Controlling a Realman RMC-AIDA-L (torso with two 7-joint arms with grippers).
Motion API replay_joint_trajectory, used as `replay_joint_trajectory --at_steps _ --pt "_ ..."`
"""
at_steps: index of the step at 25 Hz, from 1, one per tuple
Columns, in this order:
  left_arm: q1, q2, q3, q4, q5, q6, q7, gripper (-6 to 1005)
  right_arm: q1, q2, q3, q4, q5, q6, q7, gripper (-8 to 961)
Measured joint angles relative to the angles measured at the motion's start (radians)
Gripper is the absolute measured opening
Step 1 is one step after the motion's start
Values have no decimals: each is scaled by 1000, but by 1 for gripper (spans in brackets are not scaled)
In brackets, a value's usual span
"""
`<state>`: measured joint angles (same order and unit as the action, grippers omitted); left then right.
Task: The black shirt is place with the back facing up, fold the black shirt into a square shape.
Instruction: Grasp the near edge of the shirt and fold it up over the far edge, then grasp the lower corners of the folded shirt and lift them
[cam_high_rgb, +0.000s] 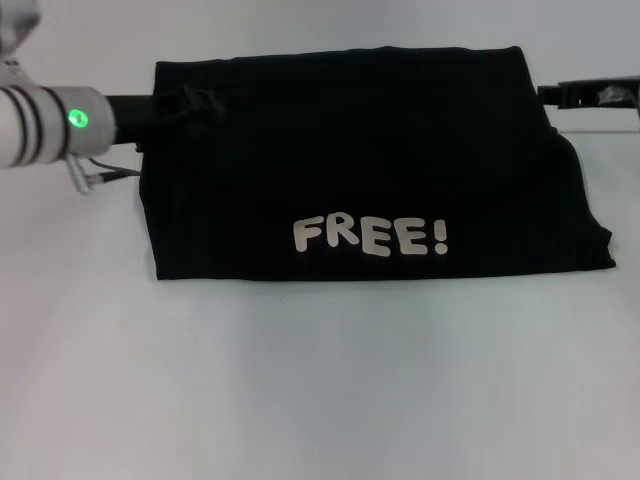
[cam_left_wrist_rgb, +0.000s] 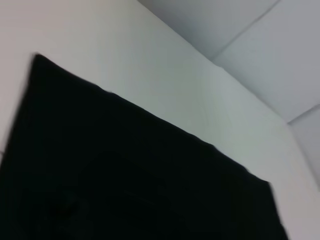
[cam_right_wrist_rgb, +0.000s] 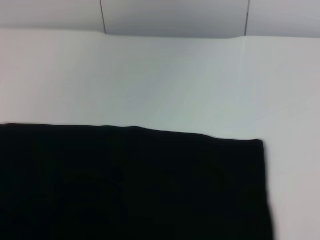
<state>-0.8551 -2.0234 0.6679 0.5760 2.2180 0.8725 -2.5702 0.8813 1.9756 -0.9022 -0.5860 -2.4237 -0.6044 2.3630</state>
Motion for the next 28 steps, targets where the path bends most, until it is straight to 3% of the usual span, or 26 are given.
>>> replay_joint_trajectory --at_steps 5,8,12,14,17,28 --pt "73 33 -31 115 2 259 -41 402 -4 -53 2 -73 -2 -229 140 377" --pt "95 60 -49 126 26 379 -27 502 1 -86 8 -98 -2 -345 219 502" --pt "111 69 -84 138 142 439 -22 633 17 -123 21 -102 -3 -460 288 651" --pt "118 70 -101 134 193 445 -22 591 22 -137 32 -103 -3 -499 303 697" --pt "128 66 -100 122 226 430 -20 528 22 -147 55 -105 -3 -530 309 743" --pt "134 46 -90 36 241 301 7 497 11 -148 62 -100 -3 -531 303 743"
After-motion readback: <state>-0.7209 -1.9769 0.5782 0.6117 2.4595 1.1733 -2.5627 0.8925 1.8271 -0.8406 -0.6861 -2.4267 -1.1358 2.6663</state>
